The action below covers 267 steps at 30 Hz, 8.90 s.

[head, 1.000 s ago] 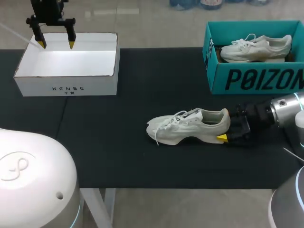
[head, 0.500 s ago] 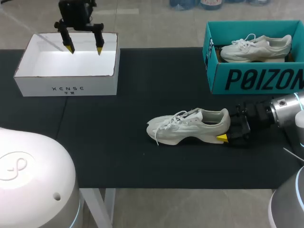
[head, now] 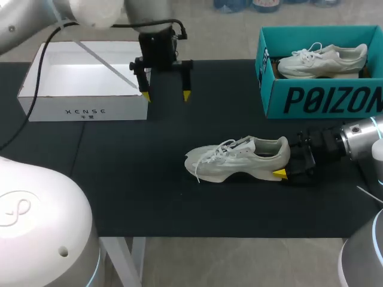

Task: Take the shoe out of the shoebox, open the shoe tongue, remove and reinsert the insole, then place the shoe into the shoebox

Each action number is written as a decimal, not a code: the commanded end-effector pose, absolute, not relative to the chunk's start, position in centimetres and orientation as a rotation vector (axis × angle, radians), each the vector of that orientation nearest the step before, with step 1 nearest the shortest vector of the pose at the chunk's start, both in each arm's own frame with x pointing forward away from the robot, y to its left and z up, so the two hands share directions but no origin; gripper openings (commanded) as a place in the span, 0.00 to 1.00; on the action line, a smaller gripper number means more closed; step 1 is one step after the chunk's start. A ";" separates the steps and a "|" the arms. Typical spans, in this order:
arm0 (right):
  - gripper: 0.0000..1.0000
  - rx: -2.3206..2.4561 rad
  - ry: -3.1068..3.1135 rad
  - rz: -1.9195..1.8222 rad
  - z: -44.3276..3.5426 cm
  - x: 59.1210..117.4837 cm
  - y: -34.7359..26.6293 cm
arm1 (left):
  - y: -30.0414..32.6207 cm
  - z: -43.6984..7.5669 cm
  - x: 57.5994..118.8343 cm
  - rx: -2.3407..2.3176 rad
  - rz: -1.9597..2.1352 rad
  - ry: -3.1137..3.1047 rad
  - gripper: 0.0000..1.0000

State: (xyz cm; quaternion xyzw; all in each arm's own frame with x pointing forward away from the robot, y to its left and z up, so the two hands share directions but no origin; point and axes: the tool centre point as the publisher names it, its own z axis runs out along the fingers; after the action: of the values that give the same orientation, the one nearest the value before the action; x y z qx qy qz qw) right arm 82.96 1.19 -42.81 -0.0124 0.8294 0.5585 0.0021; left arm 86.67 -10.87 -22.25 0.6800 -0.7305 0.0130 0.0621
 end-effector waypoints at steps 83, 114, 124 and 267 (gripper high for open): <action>0.00 -0.037 2.603 1.748 -43.0 82.9 1.4 | -28.2 -32.9 81.0 2.049 -0.119 -2.330 1.00; 0.00 -0.037 2.603 1.748 -43.0 82.9 1.4 | -28.2 -32.5 80.7 2.152 -0.061 -2.275 0.00; 0.00 -0.037 2.603 1.748 -43.0 82.9 1.4 | -26.3 -30.8 80.9 2.191 -0.006 -2.243 0.00; 0.00 -0.037 2.603 1.748 -43.0 82.9 1.4 | -30.6 -36.6 80.6 0.034 -0.040 -3.108 0.00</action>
State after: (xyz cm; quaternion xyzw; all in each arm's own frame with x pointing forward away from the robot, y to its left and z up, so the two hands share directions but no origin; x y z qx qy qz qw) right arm 82.91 1.35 -42.82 -0.0132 0.8296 0.5582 0.0014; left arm 80.74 -30.02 -35.93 0.0121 -0.9998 -0.0102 0.0157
